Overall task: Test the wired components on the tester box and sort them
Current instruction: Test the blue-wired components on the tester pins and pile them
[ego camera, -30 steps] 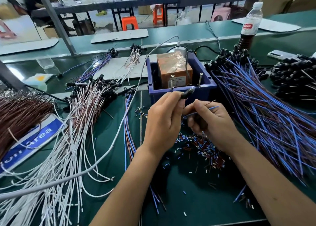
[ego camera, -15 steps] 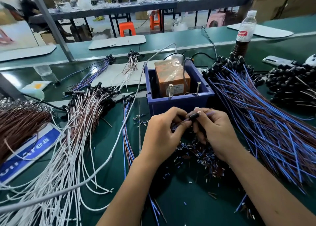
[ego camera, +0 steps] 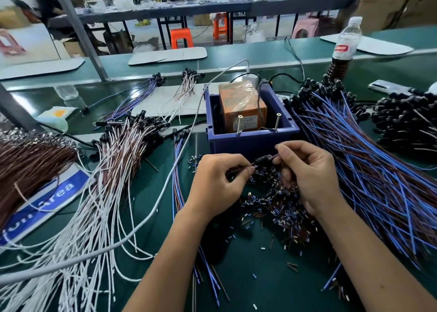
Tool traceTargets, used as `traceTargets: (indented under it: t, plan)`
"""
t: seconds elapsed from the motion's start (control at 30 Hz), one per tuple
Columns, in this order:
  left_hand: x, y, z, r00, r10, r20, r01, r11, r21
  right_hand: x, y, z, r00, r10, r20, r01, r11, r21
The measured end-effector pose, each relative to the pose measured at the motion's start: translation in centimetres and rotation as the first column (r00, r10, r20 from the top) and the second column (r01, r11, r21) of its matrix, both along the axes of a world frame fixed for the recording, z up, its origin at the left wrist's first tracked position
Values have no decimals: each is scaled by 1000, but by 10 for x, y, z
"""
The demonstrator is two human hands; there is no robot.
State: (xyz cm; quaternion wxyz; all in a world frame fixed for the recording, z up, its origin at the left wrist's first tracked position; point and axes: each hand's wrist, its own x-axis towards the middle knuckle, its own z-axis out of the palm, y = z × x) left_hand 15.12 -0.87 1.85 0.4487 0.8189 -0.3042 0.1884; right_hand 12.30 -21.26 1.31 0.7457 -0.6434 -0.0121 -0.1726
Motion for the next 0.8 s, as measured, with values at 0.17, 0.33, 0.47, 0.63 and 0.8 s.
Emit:
traceTargets:
  t: [0.17,0.33,0.47,0.63,0.8]
  plan:
    - [-2,-1,1,1000,-3,-24,3,1000,18,1,-3,0,1000,-4,-25,3,999,-44]
    - [-5,-7,0,1000,14,-7,-14,999,53,0,-2,-3,998,51,-23,-53,994,-95]
    - [-6,-10,1,1000,5,20,-6,998,54,2,0,-4,998,66,-24,-68,993,-95]
    - [-5,-14,0,1000,0,-3,0,1000,9,1,0,-3,996,82,-41,-86,991,-106]
    - [-5,-16,-1,987,-43,-156,13,983,-183,0,-2,-1,994,98,-41,-102,989,-104]
